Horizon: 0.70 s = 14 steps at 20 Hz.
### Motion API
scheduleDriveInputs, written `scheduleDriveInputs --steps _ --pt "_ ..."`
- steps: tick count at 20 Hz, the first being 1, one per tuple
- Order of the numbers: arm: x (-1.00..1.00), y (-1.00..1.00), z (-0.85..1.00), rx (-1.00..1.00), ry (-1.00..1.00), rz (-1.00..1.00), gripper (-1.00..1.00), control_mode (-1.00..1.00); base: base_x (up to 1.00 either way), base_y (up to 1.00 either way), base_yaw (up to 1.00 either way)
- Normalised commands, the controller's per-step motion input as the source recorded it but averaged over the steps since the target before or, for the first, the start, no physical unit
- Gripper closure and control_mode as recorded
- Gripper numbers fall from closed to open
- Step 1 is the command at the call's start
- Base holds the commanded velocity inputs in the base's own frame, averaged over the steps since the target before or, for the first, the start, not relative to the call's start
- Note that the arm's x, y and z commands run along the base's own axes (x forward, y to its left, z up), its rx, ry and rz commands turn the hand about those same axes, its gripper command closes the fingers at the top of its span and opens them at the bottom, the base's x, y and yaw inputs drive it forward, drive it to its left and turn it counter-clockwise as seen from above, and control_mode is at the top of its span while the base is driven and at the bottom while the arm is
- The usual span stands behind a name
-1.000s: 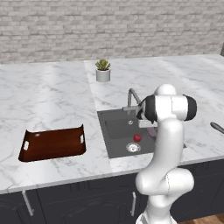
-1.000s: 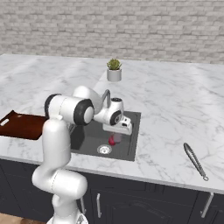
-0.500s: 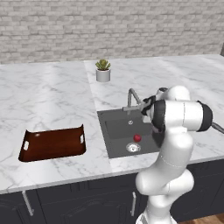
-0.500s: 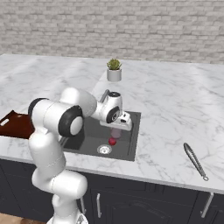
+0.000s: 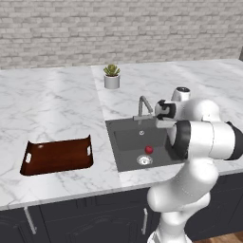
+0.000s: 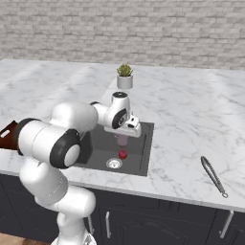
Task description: Pick up all produce items and place them in the sink. Turn on the sink faucet to wash them. Then turn the sink off and put them in the tray.
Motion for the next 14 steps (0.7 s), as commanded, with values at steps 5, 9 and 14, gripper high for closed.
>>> scheduleDriveInputs --steps 5,9,14 --pt "-0.29 0.27 0.37 0.02 0.0 0.02 1.0 -1.0 0.0 0.0 0.0" --pt "-0.27 0.29 0.28 0.03 0.01 0.02 1.0 -1.0 0.0 0.0 0.0" --pt "-0.23 0.33 0.2 0.02 0.01 0.03 1.0 -1.0 0.0 0.0 0.0"
